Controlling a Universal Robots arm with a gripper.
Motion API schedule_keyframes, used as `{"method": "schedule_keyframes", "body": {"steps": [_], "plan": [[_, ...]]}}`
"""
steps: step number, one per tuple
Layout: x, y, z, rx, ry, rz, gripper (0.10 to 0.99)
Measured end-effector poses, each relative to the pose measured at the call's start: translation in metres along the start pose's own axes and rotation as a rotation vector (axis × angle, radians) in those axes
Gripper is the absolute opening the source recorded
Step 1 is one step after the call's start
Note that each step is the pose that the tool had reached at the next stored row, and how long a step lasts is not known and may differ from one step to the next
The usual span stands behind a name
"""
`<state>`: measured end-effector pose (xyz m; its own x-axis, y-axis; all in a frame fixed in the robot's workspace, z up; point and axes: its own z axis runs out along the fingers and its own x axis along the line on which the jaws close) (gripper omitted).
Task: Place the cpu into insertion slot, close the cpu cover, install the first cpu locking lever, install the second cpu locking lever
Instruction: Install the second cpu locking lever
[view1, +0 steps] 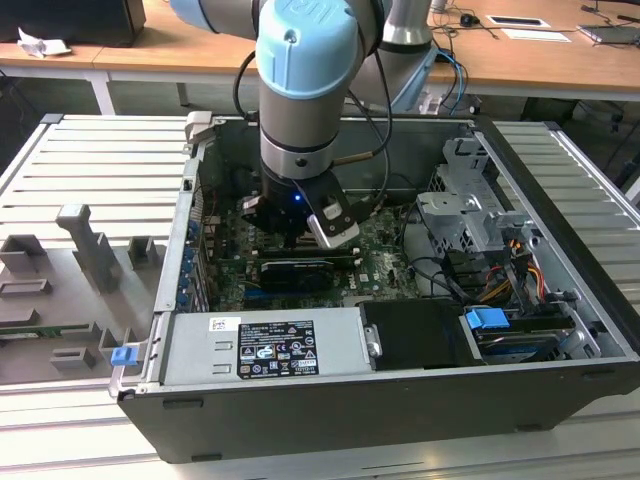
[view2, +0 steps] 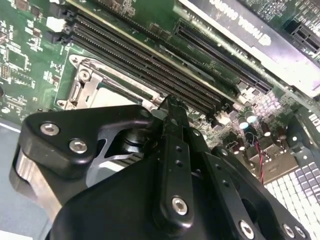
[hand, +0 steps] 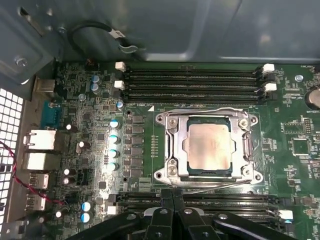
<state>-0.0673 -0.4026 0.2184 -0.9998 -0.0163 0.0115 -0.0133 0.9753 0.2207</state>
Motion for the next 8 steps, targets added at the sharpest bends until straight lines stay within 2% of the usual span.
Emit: {"method": "schedule_keyframes", "body": {"steps": [4, 6, 8], "plan": [[0.0016, -0.0016, 0.0063, -0.009, -0.0001, 0.0, 0.106], [0.0025, -0.003, 0.0126, -0.015, -0.0003, 0.0, 0.106], [0.0066, -0.0037, 0.0156, -0.024, -0.0007, 0.0, 0.106]]}}
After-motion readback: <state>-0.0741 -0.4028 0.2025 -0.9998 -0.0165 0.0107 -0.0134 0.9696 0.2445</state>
